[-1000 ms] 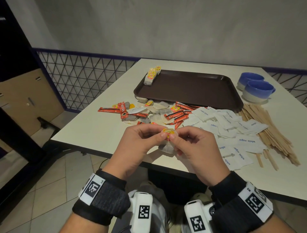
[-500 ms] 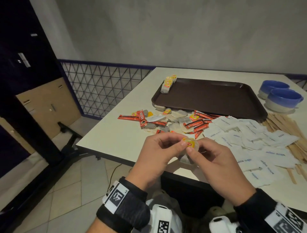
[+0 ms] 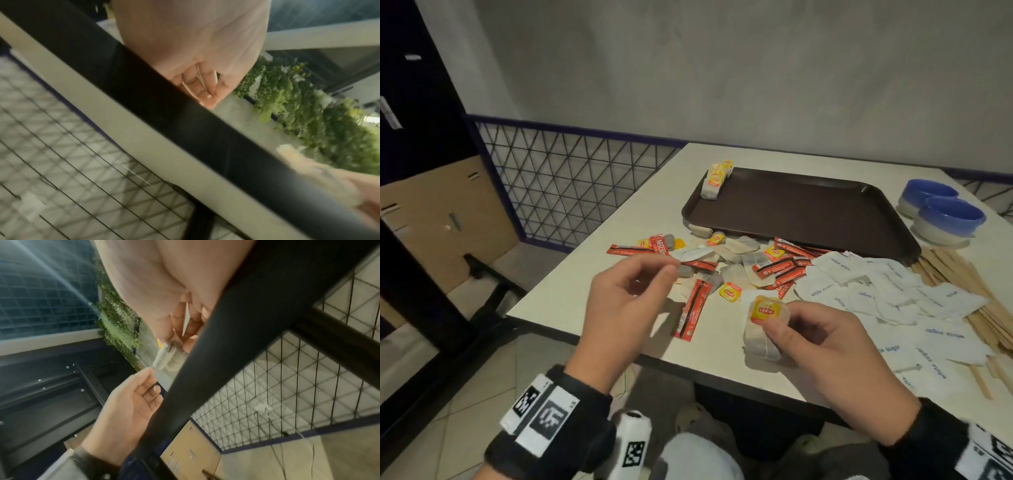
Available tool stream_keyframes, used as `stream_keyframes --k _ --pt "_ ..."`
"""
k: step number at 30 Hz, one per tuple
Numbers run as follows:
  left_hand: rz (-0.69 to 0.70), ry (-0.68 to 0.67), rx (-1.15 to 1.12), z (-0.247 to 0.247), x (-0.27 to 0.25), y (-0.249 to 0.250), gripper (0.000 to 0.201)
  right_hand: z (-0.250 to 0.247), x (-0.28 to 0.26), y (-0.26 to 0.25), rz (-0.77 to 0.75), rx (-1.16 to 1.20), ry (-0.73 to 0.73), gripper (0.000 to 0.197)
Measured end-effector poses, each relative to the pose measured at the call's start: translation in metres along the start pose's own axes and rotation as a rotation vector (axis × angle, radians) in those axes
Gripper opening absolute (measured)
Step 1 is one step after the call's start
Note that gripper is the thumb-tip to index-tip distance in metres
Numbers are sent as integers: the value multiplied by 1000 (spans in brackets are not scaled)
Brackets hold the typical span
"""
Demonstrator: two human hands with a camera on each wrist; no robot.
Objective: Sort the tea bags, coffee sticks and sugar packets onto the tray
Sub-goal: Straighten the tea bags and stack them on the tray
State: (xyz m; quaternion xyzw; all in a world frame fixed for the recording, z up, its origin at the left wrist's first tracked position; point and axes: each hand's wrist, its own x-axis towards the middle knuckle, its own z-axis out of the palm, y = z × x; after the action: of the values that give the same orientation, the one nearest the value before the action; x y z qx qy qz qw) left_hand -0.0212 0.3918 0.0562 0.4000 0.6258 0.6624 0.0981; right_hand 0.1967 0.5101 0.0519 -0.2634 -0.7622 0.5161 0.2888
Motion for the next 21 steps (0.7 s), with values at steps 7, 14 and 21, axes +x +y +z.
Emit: stream_keyframes --k 7,14,21 --pt "-92 188 101 -37 29 -28 18 -27 76 -70 -27 -144 -178 27" --pt "-57 124 302 -26 27 -25 18 -11 240 -80 -44 -472 -83 25" --pt "-104 145 282 -25 29 -37 21 6 330 -47 116 -724 -163 30"
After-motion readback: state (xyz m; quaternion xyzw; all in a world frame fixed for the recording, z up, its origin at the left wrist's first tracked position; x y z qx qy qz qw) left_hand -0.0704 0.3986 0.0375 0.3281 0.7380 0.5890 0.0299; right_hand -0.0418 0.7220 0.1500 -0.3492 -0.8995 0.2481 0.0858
